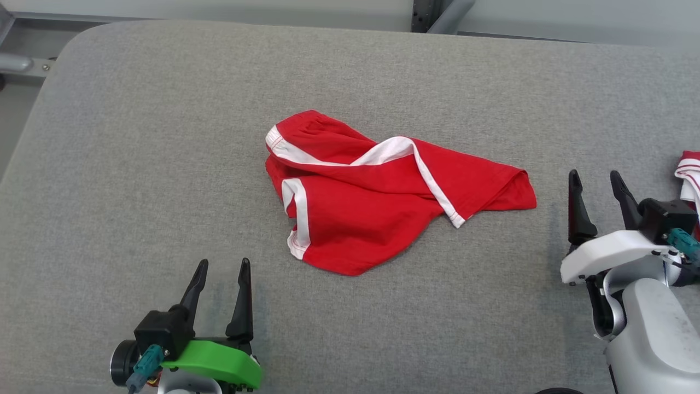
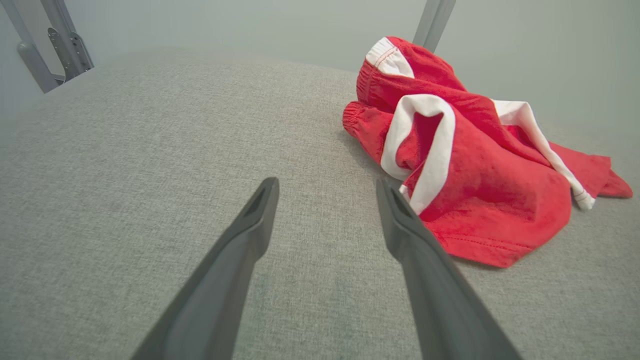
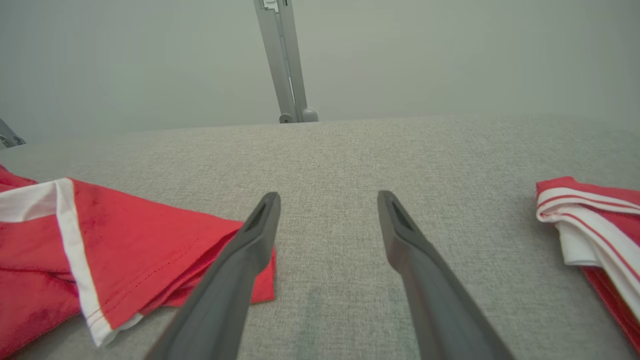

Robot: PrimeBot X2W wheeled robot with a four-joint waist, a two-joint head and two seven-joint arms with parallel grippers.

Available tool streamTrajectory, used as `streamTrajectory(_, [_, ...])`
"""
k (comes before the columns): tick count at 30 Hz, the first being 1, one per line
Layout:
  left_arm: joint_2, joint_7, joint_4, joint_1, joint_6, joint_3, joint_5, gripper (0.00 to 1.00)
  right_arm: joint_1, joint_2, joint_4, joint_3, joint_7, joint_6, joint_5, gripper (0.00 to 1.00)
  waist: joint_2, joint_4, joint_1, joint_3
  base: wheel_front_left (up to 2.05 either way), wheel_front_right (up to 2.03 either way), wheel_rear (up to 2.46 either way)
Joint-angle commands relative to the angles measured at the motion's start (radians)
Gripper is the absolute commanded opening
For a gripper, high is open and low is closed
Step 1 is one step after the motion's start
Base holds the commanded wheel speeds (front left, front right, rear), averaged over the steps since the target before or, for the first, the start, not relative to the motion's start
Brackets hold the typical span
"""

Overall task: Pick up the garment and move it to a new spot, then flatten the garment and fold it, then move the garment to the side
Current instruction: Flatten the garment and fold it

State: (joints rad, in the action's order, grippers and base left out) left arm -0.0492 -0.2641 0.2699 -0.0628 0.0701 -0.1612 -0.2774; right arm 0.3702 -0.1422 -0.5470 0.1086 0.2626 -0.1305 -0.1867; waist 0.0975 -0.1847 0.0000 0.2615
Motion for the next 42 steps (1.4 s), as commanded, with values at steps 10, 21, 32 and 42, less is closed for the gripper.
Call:
streamTrajectory(10, [-0.003,0.000,0.017,0.008,0.011,0.000,0.001,1.00,-0.054,0.048,0.142,-0.238,0.001,0.000,-0.021,1.00,-0.0001,0.041,0.0000,-0.040,0.00,0.00,0.00])
streamTrajectory(21, [-0.003,0.000,0.020,0.024,0.015,-0.013,-0.007,1.00,-0.019,0.033,0.080,-0.458,0.001,0.000,-0.051,1.00,-0.0001,-0.019,0.0000,-0.041,0.00,0.00,0.00])
streamTrajectory(32, [-0.003,0.000,0.013,0.026,0.004,-0.020,-0.025,1.00,0.042,0.012,-0.079,-0.364,0.001,0.000,0.071,1.00,-0.0001,-0.083,0.0000,-0.018,0.00,0.00,0.00])
streamTrajectory(42, [-0.003,0.000,0.006,0.014,-0.002,-0.028,-0.033,1.00,0.059,0.010,-0.178,-0.328,0.001,0.000,0.129,1.00,-0.0001,-0.089,0.0000,0.004,0.00,0.00,0.00])
